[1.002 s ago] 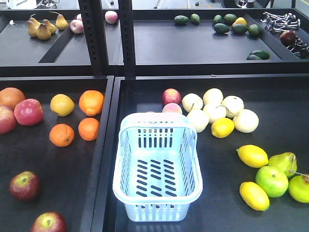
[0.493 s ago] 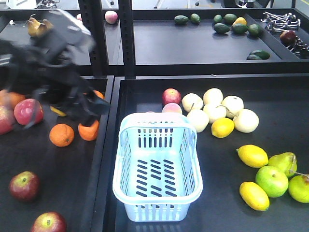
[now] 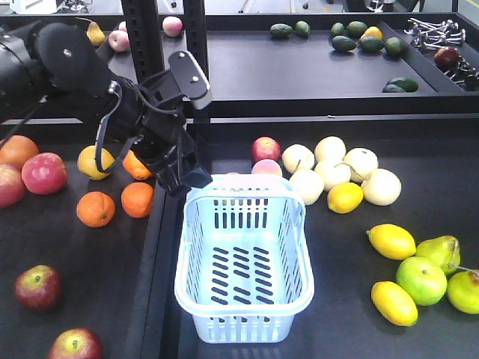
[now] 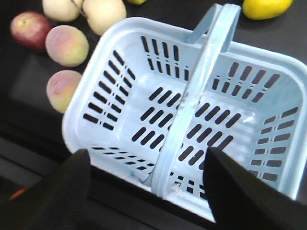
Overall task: Pick three apples into basket with both arms
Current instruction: 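Reach the left gripper down to the basket handle and grasp it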
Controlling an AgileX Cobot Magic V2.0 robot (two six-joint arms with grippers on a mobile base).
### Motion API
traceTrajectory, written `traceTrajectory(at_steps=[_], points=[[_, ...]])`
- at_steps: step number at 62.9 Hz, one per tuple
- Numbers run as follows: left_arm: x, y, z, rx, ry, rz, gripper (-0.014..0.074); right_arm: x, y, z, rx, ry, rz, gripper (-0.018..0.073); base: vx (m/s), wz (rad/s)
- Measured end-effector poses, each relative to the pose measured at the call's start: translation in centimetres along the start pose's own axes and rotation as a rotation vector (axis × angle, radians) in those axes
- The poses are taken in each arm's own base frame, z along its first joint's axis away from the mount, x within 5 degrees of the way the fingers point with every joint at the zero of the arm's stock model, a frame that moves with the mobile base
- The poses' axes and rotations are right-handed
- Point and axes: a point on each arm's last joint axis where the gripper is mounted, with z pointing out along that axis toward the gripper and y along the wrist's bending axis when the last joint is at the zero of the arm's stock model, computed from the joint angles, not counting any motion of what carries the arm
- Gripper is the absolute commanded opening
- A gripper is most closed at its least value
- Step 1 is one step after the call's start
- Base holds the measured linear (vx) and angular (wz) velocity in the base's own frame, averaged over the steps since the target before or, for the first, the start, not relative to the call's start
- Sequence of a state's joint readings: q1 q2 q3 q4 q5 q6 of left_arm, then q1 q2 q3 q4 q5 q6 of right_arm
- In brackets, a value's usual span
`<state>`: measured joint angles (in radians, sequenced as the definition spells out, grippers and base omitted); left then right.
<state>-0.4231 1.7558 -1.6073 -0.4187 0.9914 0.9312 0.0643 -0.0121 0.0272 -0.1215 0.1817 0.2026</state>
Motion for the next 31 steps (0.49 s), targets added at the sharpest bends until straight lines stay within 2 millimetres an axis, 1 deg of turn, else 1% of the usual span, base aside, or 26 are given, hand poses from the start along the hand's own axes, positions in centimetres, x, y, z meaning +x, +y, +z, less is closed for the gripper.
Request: traceTrajectory(at_steps=[15, 31], points=[[0.2, 0.2, 1.4, 0.031, 0.006, 0.022, 0.0481, 0.0, 0.0, 0.0, 0.000, 0.000, 0.000, -0.0007, 0.00, 0.00], [0.8, 0.7, 3.4, 0.049, 0.028, 0.019, 0.0481, 0.0, 0.0, 0.0, 0.000, 0.000, 0.000, -0.0007, 0.00, 0.00]])
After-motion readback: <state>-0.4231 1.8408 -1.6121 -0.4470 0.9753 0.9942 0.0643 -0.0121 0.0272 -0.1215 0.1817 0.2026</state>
